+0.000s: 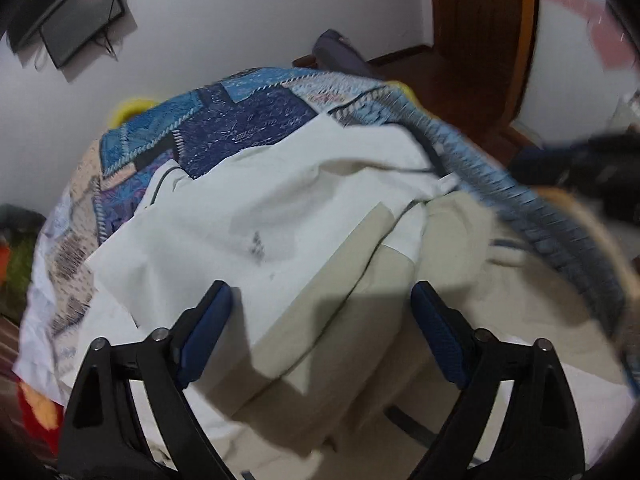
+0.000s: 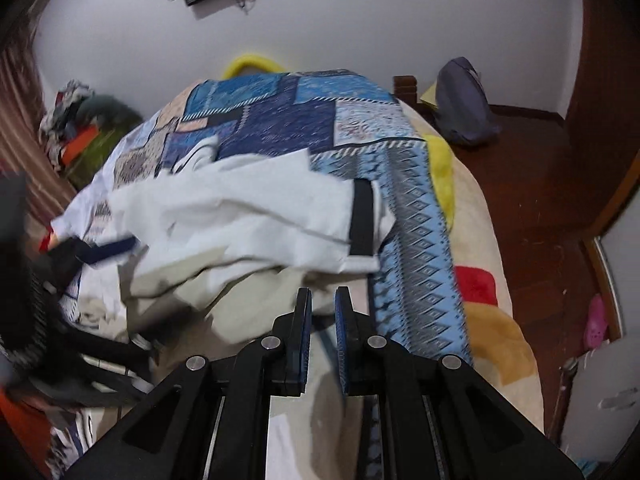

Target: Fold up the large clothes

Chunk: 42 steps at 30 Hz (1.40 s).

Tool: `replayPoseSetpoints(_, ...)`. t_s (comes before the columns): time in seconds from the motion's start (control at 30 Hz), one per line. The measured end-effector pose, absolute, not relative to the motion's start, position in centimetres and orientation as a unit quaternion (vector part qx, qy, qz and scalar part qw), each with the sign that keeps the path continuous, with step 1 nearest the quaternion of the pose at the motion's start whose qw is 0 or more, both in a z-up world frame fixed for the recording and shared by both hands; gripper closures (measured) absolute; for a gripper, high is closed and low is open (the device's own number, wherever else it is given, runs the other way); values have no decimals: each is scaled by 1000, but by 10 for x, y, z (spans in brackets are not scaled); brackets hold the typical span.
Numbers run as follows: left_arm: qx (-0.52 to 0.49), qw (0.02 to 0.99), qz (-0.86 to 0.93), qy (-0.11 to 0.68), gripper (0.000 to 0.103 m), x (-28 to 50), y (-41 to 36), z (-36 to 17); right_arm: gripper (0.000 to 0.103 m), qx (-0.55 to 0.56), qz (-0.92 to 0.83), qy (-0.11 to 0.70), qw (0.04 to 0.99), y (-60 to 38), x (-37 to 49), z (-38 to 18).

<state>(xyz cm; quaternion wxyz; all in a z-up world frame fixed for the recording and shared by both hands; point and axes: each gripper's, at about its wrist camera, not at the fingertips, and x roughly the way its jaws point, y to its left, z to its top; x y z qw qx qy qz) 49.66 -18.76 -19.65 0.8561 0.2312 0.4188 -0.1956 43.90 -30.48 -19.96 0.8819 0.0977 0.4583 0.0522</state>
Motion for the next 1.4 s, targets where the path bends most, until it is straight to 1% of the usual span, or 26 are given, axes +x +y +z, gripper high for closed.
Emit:
replayPoseSetpoints(0.03,239,858,-190,414,32,497,-190,-201,95,100,53,456,883,-306,440,-200)
replayPoseSetpoints(0.07,239,862,-181,409,41,498,-189,-203,95,101,55,455,883,-308,442,-201)
replayPoseSetpoints(0.1,232,866,-177,407,60,499,-187,-202,95,101,57,454,883,-309,443,-200)
replayPoseSetpoints(0.13,224,870,-174,404,84,498,-185,-200,95,99,62,453,884,-306,445,-201)
replayPoseSetpoints(0.17,217,877,-163,397,91,496,-181,-195,95,96,67,452,884,-303,446,-202)
replayPoseSetpoints(0.2,211,884,-153,387,94,495,-174,-188,95,91,71,451,885,-300,447,-202)
replayPoseSetpoints(0.3,184,903,-142,361,96,491,-150,-164,95,69,85,447,888,-279,453,-203)
replayPoseSetpoints(0.43,149,921,-102,345,96,489,-105,-138,95,71,120,439,888,-253,459,-206)
replayPoseSetpoints(0.53,134,925,-64,351,96,487,-62,-138,95,68,142,450,879,-236,465,-215)
replayPoseSetpoints(0.57,131,923,-56,358,96,488,-52,-141,95,52,139,459,876,-228,469,-223)
replayPoseSetpoints(0.63,123,913,-40,388,96,487,-23,-160,95,-1,114,468,876,-214,473,-237)
replayPoseSetpoints(0.7,122,899,-33,419,96,484,-5,-187,95,-57,99,458,882,-204,472,-247)
replayPoseSetpoints(0.77,117,885,-46,448,94,479,6,-212,95,-117,79,440,887,-193,466,-254)
replayPoseSetpoints(0.93,100,866,-60,486,89,459,12,-261,95,-197,46,425,882,-175,455,-263)
replayPoseSetpoints(0.97,100,866,-61,487,89,457,11,-267,90,-206,42,421,882,-173,453,-264)
replayPoseSetpoints(1.0,100,865,-56,488,89,455,11,-272,79,-218,26,417,882,-172,452,-265)
replayPoseSetpoints(1.03,101,865,-50,489,89,454,12,-274,48,-226,6,409,884,-174,453,-264)
replayPoseSetpoints(1.07,100,865,-46,491,89,454,13,-277,10,-236,-21,400,886,-177,455,-264)
replayPoseSetpoints(1.1,93,865,-46,491,89,454,14,-278,0,-234,-40,393,888,-187,456,-264)
replayPoseSetpoints(1.13,89,865,-47,492,88,455,15,-278,0,-216,-30,401,890,-195,458,-263)
replayPoseSetpoints(1.2,81,865,-49,492,88,454,16,-275,0,-135,-1,444,886,-220,464,-263)
replayPoseSetpoints(1.27,88,861,-52,497,82,450,15,-268,0,-85,13,462,883,-234,465,-255)
replayPoseSetpoints(1.3,96,860,-52,499,71,447,14,-261,0,-82,12,460,884,-235,462,-251)
replayPoseSetpoints(1.33,102,860,-53,497,53,445,14,-256,0,-85,13,456,886,-234,458,-247)
replayPoseSetpoints(1.37,107,862,-59,492,43,441,14,-248,0,-89,20,447,890,-232,454,-241)
replayPoseSetpoints(1.4,109,866,-71,483,27,437,13,-239,0,-89,32,436,895,-231,448,-233)
